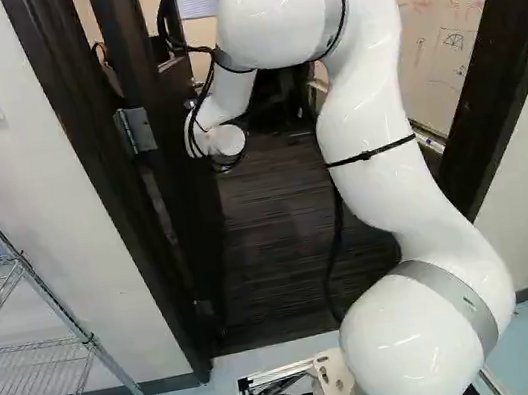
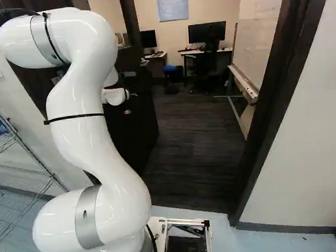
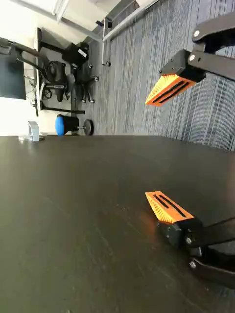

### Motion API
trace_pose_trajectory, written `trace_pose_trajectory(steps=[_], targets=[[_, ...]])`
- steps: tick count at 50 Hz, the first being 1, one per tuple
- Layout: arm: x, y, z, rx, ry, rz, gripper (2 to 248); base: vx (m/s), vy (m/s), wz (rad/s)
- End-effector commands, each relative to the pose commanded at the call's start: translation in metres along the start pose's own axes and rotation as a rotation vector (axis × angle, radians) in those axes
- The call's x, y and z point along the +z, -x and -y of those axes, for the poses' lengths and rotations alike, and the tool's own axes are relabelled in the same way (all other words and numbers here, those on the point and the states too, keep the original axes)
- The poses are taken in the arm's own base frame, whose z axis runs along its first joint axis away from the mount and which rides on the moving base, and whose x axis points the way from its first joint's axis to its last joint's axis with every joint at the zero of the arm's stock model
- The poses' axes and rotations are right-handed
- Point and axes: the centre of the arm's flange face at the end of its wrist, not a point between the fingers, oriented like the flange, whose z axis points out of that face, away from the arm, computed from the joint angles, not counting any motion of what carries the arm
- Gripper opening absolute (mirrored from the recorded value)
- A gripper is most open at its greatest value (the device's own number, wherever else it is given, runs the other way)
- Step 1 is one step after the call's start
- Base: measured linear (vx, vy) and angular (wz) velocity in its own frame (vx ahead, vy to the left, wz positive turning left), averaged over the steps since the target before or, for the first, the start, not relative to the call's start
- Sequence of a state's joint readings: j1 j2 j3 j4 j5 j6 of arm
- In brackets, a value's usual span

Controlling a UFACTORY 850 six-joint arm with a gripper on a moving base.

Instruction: Open the door and move inside

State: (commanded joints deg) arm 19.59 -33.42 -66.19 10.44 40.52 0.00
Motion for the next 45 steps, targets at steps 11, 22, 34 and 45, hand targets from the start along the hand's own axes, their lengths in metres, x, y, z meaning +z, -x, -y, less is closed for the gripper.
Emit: trace_pose_trajectory(steps=[11,22,34,45], targets=[[0.009,0.0,0.011,-0.018,-0.027,-0.007,247,0.0,0.0,0.0],[0.018,0.0,0.022,-0.032,-0.05,-0.014,247,0.0,0.0,0.0],[0.022,0.001,0.032,-0.036,-0.063,-0.017,247,0.0,0.0,0.0],[0.023,0.001,0.035,-0.037,-0.068,-0.018,247,0.0,0.0,0.0]])
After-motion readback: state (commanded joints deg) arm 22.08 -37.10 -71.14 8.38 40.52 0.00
